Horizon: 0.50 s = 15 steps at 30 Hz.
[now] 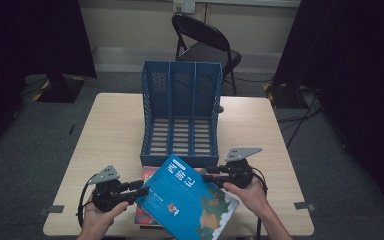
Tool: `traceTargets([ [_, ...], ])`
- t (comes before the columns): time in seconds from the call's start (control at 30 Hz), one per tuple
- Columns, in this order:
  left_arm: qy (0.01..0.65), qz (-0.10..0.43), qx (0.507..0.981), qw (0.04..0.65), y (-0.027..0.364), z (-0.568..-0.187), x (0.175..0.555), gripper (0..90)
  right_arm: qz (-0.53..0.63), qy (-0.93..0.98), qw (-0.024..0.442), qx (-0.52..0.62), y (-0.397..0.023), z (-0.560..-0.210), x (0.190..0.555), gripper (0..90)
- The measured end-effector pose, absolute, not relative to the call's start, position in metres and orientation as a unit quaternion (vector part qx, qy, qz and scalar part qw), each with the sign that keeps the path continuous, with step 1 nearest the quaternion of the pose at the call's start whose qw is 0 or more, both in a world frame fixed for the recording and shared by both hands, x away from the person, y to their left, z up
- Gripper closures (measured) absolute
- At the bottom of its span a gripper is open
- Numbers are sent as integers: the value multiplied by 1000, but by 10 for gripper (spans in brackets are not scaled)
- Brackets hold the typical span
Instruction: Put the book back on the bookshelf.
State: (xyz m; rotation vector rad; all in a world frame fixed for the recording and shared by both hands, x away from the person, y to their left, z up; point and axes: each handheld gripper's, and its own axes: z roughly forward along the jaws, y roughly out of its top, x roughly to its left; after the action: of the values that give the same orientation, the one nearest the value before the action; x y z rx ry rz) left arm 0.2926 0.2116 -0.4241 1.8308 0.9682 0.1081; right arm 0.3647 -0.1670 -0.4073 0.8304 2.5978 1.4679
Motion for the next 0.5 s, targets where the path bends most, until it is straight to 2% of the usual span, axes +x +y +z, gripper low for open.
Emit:
traceTargets([
  [0.07, 398, 40, 761, 510, 215, -425, 289, 611, 474, 839, 14, 267, -164, -409, 366, 651],
  [0.13, 392, 57, 766, 507, 218, -424, 282, 596, 472, 841, 12, 263, -162, -410, 365, 664],
  [0.37, 380, 58, 772, 506, 224, -425, 273, 584, 471, 839, 4, 272, -163, -412, 365, 665],
  [0.5, 370, 78, 773, 510, 222, -426, 270, 585, 467, 841, 7, 271, -163, -411, 363, 671],
])
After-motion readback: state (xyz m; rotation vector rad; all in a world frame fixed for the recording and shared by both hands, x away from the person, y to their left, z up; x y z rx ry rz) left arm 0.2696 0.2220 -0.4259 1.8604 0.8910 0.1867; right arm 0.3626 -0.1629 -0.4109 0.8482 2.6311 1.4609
